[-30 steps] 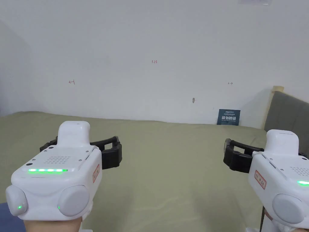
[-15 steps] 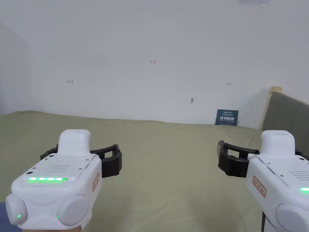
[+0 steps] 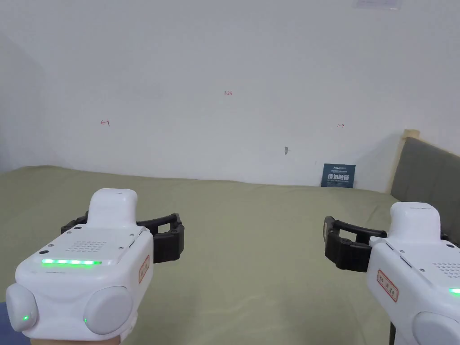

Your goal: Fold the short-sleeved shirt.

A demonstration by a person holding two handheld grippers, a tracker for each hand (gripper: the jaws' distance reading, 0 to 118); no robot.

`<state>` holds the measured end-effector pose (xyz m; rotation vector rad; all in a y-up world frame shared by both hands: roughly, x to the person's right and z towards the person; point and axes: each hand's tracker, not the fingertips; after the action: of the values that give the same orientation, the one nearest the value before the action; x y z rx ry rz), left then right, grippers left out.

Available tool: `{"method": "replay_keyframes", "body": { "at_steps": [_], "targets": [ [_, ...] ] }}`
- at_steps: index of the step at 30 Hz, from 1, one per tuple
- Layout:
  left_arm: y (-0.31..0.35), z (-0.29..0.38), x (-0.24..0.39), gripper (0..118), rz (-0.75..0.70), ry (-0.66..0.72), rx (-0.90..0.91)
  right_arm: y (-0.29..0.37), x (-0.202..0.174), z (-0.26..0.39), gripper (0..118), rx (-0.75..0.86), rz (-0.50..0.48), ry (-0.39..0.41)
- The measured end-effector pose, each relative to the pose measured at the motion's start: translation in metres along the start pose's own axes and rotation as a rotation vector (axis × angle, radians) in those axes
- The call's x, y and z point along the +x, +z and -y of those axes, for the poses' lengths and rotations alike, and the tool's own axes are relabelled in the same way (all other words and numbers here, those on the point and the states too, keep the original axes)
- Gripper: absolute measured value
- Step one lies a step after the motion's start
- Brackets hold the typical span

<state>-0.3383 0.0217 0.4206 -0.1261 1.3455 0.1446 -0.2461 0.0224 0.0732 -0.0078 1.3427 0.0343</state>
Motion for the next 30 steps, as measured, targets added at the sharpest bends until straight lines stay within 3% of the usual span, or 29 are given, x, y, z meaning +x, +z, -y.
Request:
{"method": "replay_keyframes", "body": {
  "at_steps": [9,15,24,30],
  "targets": [
    [0.001,-0.001,0.001,108,0.012,-0.005,0.002,0.006,0.004,0.0,118,-0.008,-0.088,-0.06],
    [0.005,0.004,0.006,108,0.016,-0.031,-0.001,0.009,-0.001,-0.003,118,-0.061,-0.076,-0.021],
    [0.001,-0.004,0.007,108,0.026,-0.052,-0.012,0.011,0.003,-0.027,118,-0.096,-0.065,-0.057],
    [0.0,-0.007,0.007,108,0.039,-0.032,-0.003,0.002,0.009,-0.033,118,-0.112,-0.068,-0.125]
  ]
}}
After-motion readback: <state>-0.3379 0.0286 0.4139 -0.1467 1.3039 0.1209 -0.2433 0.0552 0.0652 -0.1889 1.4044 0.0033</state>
